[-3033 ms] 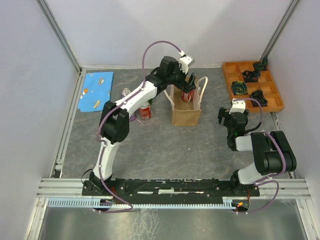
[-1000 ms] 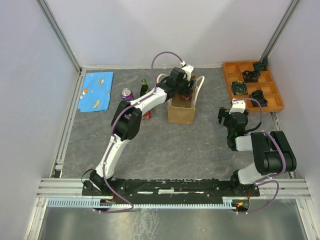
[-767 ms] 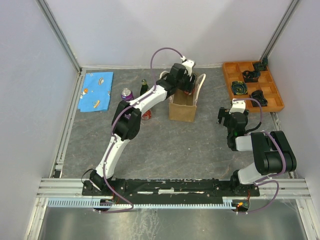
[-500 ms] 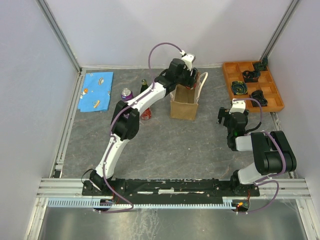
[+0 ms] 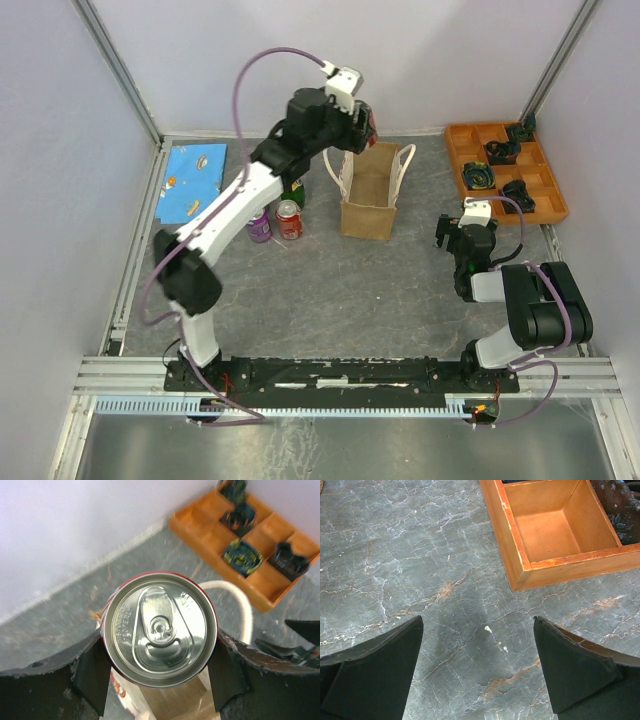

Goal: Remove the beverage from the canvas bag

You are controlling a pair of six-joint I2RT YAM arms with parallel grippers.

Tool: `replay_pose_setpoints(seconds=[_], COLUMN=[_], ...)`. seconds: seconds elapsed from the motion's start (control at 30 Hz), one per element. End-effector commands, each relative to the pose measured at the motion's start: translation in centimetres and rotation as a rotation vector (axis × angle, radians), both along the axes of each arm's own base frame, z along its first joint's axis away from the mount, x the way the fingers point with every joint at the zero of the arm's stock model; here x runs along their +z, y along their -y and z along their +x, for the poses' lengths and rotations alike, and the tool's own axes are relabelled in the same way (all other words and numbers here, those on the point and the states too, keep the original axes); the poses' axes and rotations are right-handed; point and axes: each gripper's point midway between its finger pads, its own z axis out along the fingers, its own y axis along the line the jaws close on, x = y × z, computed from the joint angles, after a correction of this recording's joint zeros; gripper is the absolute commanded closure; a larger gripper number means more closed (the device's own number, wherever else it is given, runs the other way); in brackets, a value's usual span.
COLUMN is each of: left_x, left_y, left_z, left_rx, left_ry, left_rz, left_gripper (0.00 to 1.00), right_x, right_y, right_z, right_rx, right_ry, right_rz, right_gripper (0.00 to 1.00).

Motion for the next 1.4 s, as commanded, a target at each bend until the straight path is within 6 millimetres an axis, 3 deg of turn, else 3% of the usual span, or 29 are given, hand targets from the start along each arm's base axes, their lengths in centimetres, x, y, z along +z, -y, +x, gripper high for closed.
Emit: replay_pose_setpoints(seconds=[0.0, 0.13, 0.27, 0.53, 0.8, 0.93, 1.37], left_x=[12.5, 11.3, 8.5, -0.6, -8.3, -11.6, -17.7], left_y=[-6.0, -9.8, -13.0, -19.5, -22.7, -22.8, -20.5], left_z=[-3.8, -7.0, -9.9, -14.0, -16.2, -16.5, -14.9], left_rx=[0.104, 0.154, 0.200, 0.387, 0.520, 0.534, 0.495], left_ry=[0.344, 0.334, 0.297, 0.142, 0.002, -0.050, -0.127], left_rz=[-0.097, -0.026, 0.008, 0.060, 0.059, 0.067, 0.006], left_gripper=[0.97, 0.97, 0.97, 0.97, 0.97, 0.97, 0.97], right_x=[1.9, 1.9, 1.9, 1.9, 1.9, 1.9, 1.9], right_y=[-0.1, -0.1, -0.1, -0.1, -0.1, -0.1, -0.1], right_z=[1.2, 1.2, 1.2, 1.2, 1.2, 1.2, 1.2], right_rx=[0.007, 0.006, 0.006, 0.007, 0.006, 0.007, 0.006], right_ry=[0.060, 0.061, 0.060, 0.061, 0.060, 0.061, 0.060], right_rz=[0.002, 0.002, 0.002, 0.001, 0.002, 0.001, 0.001], right_gripper=[0.01, 0.01, 0.01, 0.01, 0.01, 0.01, 0.01])
